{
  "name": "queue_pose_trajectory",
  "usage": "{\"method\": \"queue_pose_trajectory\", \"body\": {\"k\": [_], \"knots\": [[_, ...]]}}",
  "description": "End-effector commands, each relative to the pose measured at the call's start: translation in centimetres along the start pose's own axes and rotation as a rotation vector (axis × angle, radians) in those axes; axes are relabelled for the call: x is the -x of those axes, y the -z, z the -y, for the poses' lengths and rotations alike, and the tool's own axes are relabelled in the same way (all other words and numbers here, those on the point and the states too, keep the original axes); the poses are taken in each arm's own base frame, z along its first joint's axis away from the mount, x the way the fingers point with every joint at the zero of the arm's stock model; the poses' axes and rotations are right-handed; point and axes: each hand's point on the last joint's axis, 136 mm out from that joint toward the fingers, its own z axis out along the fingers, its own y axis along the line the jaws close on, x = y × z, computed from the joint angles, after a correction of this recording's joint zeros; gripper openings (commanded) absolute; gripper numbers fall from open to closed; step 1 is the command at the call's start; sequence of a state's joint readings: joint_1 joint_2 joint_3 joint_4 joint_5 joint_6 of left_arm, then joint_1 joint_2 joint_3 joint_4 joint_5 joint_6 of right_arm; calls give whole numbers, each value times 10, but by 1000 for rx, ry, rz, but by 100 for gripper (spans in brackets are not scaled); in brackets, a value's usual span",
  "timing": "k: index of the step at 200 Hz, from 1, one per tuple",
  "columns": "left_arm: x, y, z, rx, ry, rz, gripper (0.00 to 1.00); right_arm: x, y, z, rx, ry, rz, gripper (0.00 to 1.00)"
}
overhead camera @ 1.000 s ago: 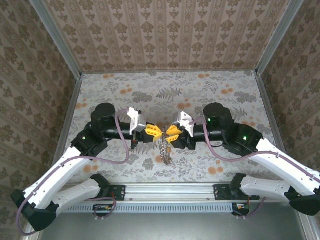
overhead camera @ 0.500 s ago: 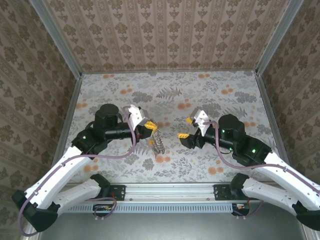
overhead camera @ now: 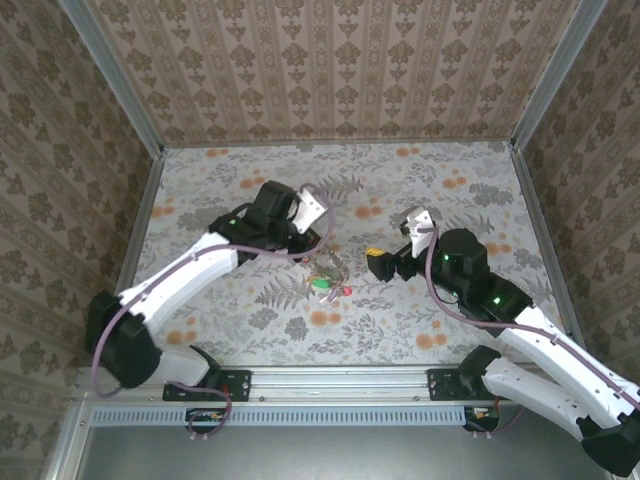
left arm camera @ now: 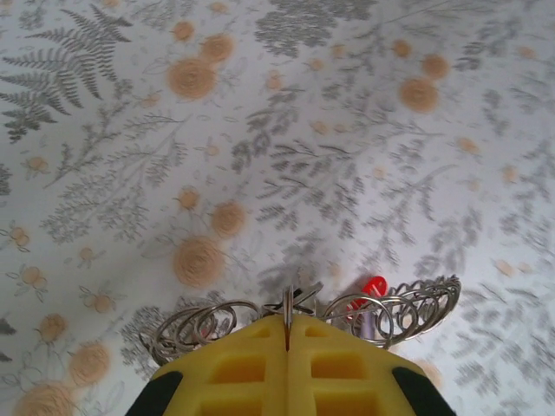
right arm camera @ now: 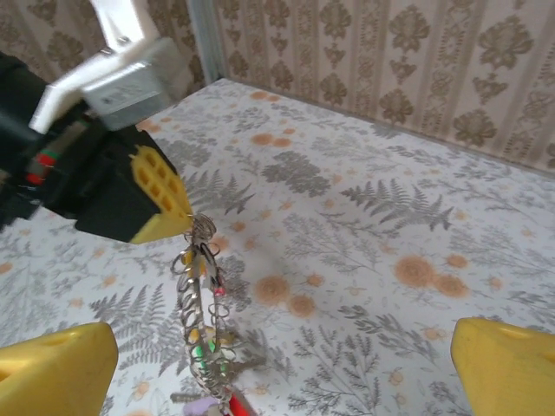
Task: Put the keys on the keyring
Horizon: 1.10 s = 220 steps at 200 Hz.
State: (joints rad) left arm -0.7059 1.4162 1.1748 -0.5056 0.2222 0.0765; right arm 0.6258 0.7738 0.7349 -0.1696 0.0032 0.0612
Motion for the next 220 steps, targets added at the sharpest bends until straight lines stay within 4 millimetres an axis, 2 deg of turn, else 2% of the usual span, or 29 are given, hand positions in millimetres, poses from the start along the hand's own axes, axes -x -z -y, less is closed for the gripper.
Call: {"method": "queue_pose_trajectory", "body": {"k": [1,33,57,81,96,107,119,157,171,177,202,220], "knots": [[32,-19,-32,106,36,41,0,1,1,19,-93,-42,33,100],[34,-82,-62,97,124,-16,0,-1,7,26,-119,-49,61,100],[24,-124,-79,94,187,-70,0,7,8,20,-78,-22,98,100],[11,-150,-87,84,239,-105,0,3,-2,32,-144,-20,54,100],[6,-153,-88,88,250,-113,0,-1,-7,38,-177,-22,26,100],[7,-149,-88,90,249,-100,0,0,-8,42,-196,-28,30,100],[8,-141,-87,88,250,-93,7,-1,-7,48,-219,-38,48,100],[11,-103,-78,62,255,-69,43,-7,3,79,-326,-96,117,100],[12,-83,-70,51,252,-44,78,-11,8,96,-400,-114,123,100],[14,-72,-66,50,247,-28,86,-14,11,107,-464,-128,126,100],[17,-30,-67,104,231,99,100,-27,26,151,-695,-165,143,100],[9,2,-84,214,244,206,100,-47,15,170,-718,-150,107,100]]}}
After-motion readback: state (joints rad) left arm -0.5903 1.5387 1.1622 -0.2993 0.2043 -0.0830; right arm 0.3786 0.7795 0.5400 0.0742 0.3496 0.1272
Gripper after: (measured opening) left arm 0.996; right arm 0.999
